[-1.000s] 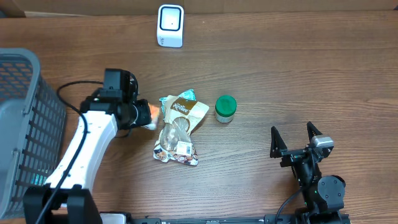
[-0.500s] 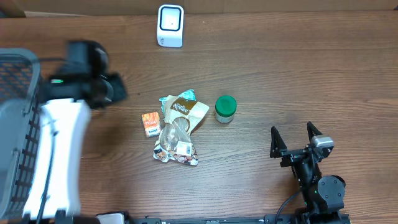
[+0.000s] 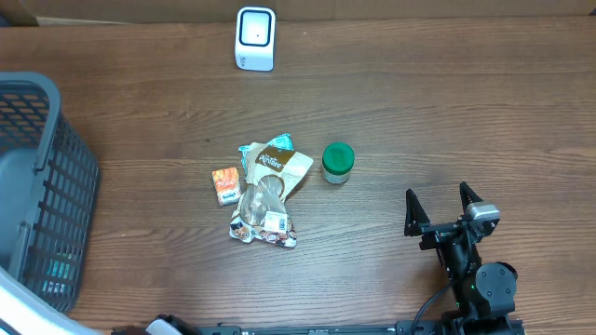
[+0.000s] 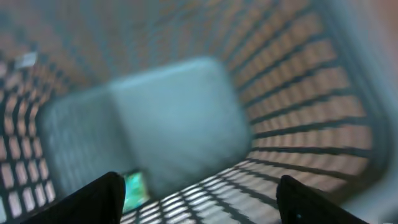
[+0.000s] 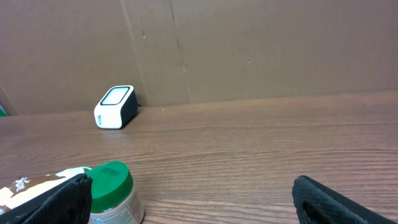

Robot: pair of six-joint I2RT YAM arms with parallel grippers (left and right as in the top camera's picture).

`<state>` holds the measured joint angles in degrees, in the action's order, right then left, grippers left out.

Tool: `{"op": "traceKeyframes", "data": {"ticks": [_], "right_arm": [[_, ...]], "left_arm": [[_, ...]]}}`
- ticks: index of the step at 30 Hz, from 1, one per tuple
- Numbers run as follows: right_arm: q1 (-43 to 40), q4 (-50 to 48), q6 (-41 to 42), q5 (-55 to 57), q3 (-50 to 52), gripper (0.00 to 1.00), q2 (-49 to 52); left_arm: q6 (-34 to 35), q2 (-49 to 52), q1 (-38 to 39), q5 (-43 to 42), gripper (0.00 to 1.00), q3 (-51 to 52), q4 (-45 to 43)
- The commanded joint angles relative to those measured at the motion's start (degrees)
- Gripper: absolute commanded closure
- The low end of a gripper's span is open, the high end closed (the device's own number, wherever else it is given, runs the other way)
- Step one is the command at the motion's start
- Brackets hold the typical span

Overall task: Scan the item barcode
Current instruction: 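Reach the left gripper into the basket and grasp a light blue packet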

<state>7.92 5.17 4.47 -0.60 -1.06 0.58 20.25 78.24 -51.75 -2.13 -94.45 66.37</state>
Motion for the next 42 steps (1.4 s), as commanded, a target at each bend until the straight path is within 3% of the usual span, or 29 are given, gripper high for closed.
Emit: {"op": "traceKeyframes", "data": {"ticks": [1, 16, 30, 39, 41, 42], "right_arm": [[0.2, -0.4, 0.1, 0.5, 0.6, 0.00, -0.4], [0.2, -0.3, 0.1, 0.5, 0.6, 0.00, -0.4], [0.2, -0.3, 0.1, 0.5, 0.6, 0.00, -0.4], [0.2, -0.3, 0.1, 0.5, 0.6, 0.00, -0.4], [0.2, -0.3, 0.1, 0.5, 0.6, 0.00, -0.4], [0.2, -0.3, 0.1, 0.5, 0.6, 0.00, -0.4]], "left_arm": [[-1.7, 5.7, -5.7, -3.2, 0.20, 5.7, 0.2], [-15.3, 25.4, -8.9, 0.2, 0.25, 8.2, 4.2], [-16.7, 36.7, -7.9, -0.7, 0.30, 8.9, 5.8], [-16.9, 36.9, -7.7, -3.8, 0.30, 16.8, -0.5], [-16.9, 36.9, -7.7, -3.9, 0.37, 17.9, -1.5], [-16.9, 36.9, -7.7, -3.9, 0.47, 18.2, -1.7]]}}
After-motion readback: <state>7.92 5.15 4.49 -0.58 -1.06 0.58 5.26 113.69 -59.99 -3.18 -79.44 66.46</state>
